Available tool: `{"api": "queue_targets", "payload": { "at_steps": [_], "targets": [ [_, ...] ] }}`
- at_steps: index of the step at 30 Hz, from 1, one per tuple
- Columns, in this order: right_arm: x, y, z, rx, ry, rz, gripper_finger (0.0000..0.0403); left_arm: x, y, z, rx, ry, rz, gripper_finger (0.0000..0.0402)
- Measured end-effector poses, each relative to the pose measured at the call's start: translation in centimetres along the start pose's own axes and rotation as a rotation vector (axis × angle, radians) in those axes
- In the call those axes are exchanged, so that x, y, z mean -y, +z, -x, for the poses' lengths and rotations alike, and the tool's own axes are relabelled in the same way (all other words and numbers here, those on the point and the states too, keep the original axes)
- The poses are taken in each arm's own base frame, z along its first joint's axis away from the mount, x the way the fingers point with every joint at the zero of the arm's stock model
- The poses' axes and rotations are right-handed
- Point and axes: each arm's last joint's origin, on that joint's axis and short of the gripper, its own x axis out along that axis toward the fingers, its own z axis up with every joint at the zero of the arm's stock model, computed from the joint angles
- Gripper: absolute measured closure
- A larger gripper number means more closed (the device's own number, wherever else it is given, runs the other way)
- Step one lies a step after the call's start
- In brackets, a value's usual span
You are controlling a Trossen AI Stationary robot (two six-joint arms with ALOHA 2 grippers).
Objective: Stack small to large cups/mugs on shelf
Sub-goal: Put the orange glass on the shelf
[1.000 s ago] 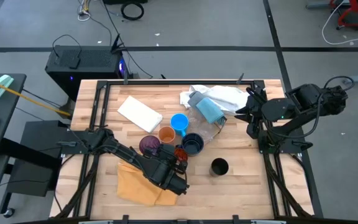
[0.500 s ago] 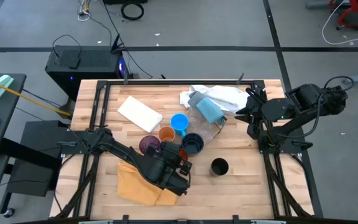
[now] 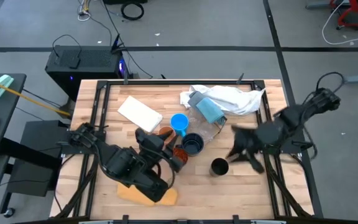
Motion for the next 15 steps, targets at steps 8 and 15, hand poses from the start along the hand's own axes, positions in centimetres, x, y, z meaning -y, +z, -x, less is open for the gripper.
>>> {"api": "queue_targets", "payload": {
  "at_steps": [8,15],
  "targets": [
    [0.9,-4.9,-7.5,-0.062,0.103,0.0,0.0317,-0.4,1.2,-1.0,0.008,0.017,-0.064,0.0294],
    [1.0,-4.0,-12.1,0.083,0.258,0.005,0.0317,-0.6,1.8,-1.2,0.008,0.013,-0.043,0.0294]
  ]
}}
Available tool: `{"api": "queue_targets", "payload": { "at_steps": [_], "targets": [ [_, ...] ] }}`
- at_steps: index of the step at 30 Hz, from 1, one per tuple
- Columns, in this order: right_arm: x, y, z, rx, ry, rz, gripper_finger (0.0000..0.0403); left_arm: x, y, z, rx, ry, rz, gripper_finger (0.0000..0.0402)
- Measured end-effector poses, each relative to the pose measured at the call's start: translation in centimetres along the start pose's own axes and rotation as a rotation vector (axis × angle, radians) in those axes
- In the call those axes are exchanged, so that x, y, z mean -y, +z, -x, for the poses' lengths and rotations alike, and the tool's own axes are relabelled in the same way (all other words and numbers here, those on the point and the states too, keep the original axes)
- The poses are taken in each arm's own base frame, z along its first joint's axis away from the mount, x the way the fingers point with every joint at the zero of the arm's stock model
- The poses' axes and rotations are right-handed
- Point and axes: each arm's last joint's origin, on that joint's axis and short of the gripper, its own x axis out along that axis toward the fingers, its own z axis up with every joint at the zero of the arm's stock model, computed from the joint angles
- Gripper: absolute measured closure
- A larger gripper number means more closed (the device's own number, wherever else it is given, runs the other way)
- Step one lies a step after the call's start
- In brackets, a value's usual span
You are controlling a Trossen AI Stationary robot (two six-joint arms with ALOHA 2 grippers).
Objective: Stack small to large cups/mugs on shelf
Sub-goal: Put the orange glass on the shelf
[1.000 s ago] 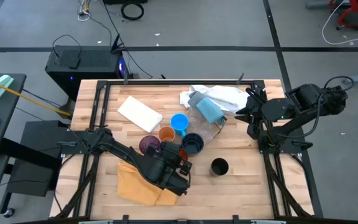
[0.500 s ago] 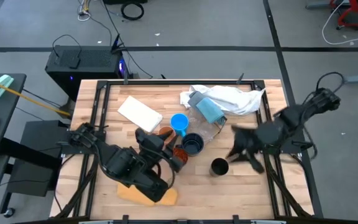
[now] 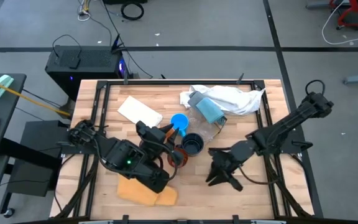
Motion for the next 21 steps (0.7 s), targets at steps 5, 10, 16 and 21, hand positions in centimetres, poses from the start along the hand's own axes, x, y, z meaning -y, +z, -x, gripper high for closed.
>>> {"api": "queue_targets", "payload": {
  "at_steps": [5,10,16,21],
  "targets": [
    [0.6,2.6,-2.0,0.015,-0.006,0.136,0.0318,-0.6,0.9,0.4,-0.006,-0.02,-0.01,0.0294],
    [1.6,2.9,-4.3,-0.099,-0.022,0.223,0.0318,-1.3,1.9,0.7,-0.005,-0.03,-0.012,0.0294],
    [2.7,2.0,-5.8,-0.173,-0.109,0.324,0.0319,-2.0,2.7,1.2,-0.01,-0.048,-0.054,0.0296],
    [3.6,1.5,-6.8,-0.186,-0.219,0.374,0.0319,-2.7,3.4,1.4,-0.008,-0.055,-0.048,0.0299]
  ]
}}
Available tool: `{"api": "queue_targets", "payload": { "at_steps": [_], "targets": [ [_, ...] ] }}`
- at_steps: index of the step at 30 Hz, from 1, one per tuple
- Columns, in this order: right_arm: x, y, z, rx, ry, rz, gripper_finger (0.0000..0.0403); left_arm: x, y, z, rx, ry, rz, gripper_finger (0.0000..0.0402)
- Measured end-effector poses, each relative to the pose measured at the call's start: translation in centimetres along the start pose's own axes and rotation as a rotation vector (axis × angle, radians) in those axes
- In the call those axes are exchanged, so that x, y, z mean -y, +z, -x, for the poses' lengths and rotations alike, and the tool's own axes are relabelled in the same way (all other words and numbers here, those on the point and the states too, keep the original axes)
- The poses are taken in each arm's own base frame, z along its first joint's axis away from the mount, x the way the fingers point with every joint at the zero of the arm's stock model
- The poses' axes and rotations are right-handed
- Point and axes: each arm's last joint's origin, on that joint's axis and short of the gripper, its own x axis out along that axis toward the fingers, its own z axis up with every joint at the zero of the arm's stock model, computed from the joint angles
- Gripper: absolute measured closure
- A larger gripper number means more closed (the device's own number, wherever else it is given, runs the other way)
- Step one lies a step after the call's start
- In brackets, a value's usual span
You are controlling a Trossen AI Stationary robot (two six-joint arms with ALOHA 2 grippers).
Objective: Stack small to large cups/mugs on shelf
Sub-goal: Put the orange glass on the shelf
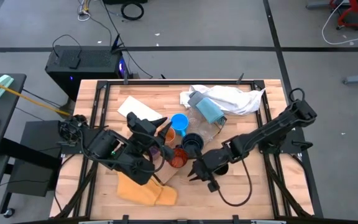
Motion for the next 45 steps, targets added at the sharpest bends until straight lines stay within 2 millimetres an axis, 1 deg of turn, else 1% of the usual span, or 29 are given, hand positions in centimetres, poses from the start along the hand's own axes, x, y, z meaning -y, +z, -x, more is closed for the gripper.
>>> {"api": "queue_targets", "payload": {
  "at_steps": [6,10,19,36,45],
  "targets": [
    [0.1,-0.5,-0.9,-0.031,-0.012,0.009,0.0319,-0.1,0.1,0.1,0.001,-0.002,-0.003,0.0303],
    [0.3,-0.6,-0.9,-0.033,-0.102,0.017,0.032,-0.2,0.2,0.1,0.003,-0.001,-0.002,0.0301],
    [1.2,-0.6,-0.8,-0.034,-0.173,0.016,0.032,-0.2,0.2,0.1,0.004,-0.001,-0.002,0.0312],
    [2.4,-0.6,-0.6,-0.035,-0.227,-0.005,0.032,-0.1,0.2,0.1,0.006,-0.002,-0.018,0.0316],
    [2.6,-0.6,-0.6,-0.035,-0.232,-0.008,0.032,-0.1,0.2,0.1,0.006,-0.002,-0.018,0.0323]
  ]
}}
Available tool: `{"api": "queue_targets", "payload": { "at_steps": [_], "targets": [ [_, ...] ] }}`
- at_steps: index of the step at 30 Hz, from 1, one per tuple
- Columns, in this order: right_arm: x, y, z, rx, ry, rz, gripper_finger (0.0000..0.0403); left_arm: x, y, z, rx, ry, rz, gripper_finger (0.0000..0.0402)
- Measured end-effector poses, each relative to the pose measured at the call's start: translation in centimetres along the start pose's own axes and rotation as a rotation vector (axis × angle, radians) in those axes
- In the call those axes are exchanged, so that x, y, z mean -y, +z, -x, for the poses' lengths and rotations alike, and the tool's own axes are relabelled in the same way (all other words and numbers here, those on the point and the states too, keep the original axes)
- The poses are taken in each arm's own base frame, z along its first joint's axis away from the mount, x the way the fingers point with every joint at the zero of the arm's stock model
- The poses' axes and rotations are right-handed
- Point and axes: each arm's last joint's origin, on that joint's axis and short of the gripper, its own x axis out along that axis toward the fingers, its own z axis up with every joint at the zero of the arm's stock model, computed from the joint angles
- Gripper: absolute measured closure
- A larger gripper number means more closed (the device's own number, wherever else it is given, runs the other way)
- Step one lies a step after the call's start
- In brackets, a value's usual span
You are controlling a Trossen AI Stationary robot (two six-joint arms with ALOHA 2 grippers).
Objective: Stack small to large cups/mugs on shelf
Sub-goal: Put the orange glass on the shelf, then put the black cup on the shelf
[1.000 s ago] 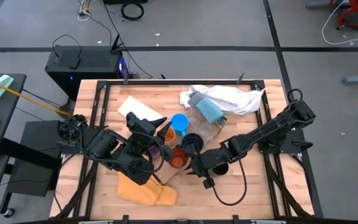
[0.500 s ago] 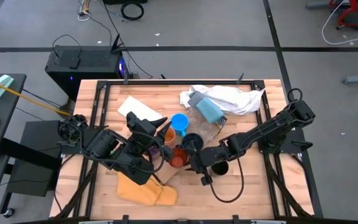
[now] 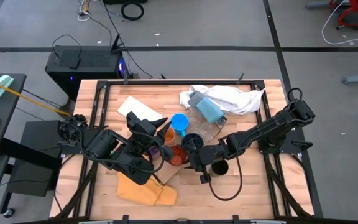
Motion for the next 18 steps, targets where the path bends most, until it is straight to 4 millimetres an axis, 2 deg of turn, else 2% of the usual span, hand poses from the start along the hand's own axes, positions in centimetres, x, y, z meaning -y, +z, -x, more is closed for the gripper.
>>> {"api": "queue_targets", "payload": {
  "at_steps": [13,18],
  "targets": [
    [0.5,0.3,0.0,0.013,0.009,-0.005,0.032,0.0,0.0,0.0,0.0,0.0,-0.017,0.0321],
    [-0.7,2.2,1.4,0.008,0.089,0.041,0.032,0.0,0.0,0.0,0.0,0.0,-0.023,0.0322]
  ]
}}
